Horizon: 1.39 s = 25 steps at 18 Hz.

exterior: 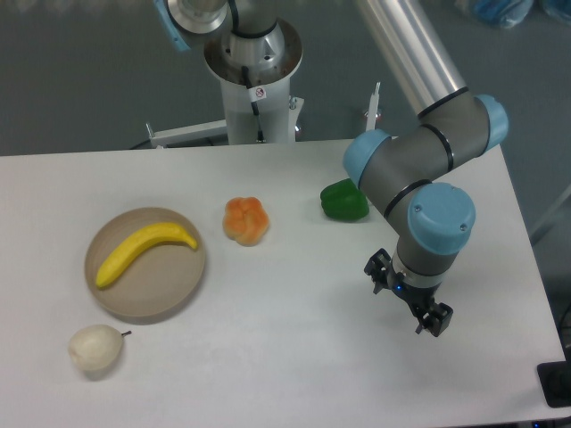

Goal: Pick up the banana from the plate
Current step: 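Move the gripper over the yellow banana on the wooden plate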

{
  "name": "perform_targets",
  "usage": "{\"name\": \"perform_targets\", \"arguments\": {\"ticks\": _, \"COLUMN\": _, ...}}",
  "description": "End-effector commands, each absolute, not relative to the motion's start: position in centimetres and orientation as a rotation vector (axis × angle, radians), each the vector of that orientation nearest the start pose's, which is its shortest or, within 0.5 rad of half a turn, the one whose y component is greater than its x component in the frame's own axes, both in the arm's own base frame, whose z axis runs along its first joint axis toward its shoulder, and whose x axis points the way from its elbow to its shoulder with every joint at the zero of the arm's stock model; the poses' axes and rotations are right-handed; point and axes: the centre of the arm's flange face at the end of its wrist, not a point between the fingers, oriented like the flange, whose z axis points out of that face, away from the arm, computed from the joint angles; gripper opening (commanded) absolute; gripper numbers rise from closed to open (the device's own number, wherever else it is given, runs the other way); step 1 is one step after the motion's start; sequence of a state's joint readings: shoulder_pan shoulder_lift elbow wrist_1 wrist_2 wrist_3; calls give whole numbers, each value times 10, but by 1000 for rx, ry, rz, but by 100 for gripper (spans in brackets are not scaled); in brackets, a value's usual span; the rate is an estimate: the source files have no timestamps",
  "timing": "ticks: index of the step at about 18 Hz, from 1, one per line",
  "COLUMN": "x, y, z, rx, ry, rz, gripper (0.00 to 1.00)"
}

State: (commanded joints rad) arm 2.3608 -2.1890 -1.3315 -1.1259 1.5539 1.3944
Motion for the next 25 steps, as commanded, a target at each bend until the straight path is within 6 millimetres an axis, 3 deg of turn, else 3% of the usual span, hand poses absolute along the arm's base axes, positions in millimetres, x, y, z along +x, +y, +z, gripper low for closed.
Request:
{"name": "perform_targets", "arguments": {"ticks": 5, "x": -413, "y": 599, "z": 272, "rx": -2958, "ry": 920, "rz": 75, "gripper": 100}}
{"name": "perform_targets", "arguments": {"ticks": 11, "x": -380, "y": 577, "z": 286, "rx": -2957, "ry": 911, "rz": 45, "gripper": 100}}
{"name": "perform_targets", "arguments": {"ticks": 13, "x": -354, "y": 570, "z": 292, "rx": -2946, "ry": 939, "rz": 26, "gripper": 100}}
{"name": "perform_targets", "arguments": {"ticks": 17, "x": -280, "y": 570, "z": 300, "rx": -2924, "ry": 994, "rz": -8, "gripper": 100}}
{"name": "perform_targets", "arguments": {"ticks": 21, "x": -210, "y": 575, "z": 322, "rx": -2899, "ry": 860, "rz": -55, "gripper": 100}}
{"name": "perform_targets", "arguments": {"ticks": 25, "x": -135, "y": 579, "z": 313, "rx": -2929, "ry": 797, "rz": -104, "gripper": 100}}
